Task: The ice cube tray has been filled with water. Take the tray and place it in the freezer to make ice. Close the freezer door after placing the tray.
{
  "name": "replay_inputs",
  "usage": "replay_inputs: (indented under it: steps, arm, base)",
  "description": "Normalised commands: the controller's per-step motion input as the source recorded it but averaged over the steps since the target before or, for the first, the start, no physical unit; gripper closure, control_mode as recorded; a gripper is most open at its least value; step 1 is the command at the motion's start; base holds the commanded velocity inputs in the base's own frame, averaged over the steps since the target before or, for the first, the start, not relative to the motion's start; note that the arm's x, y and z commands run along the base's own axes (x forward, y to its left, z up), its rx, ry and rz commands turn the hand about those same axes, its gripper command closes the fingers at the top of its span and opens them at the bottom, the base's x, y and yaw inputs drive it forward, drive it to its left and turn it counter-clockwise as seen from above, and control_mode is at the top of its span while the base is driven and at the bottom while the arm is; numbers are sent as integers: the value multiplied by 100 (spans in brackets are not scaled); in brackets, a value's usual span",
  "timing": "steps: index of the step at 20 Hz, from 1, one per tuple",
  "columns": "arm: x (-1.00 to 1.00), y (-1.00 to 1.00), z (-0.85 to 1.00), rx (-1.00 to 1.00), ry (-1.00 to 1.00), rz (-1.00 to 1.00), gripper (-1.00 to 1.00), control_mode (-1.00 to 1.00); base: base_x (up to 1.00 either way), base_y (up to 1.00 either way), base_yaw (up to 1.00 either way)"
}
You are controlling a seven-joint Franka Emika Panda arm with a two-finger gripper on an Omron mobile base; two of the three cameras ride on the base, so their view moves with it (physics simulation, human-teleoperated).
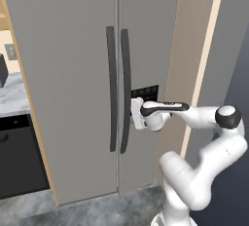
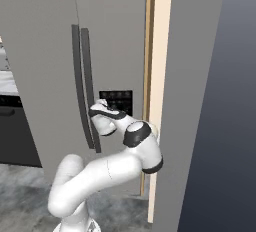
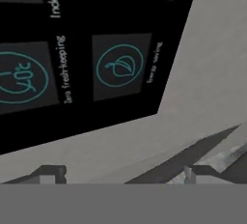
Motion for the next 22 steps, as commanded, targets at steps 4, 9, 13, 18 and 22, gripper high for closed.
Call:
replay_inputs:
  steps: [4,9,13,18,22]
  arm:
    - [40,21,0,0,11,-26,-100,-100]
    - [61,0,0,0,20,-31,-100,-100]
    - [88,0,0,0,24,-37,-100,-100]
    - [96,0,0,0,23,-40,-100,-100]
    - [58,-15,0,0,20,-41,-100,-100]
  base:
    - [0,0,0]
    - [0,0,0]
    - [0,0,0]
    - [0,0,0]
    - [0,0,0]
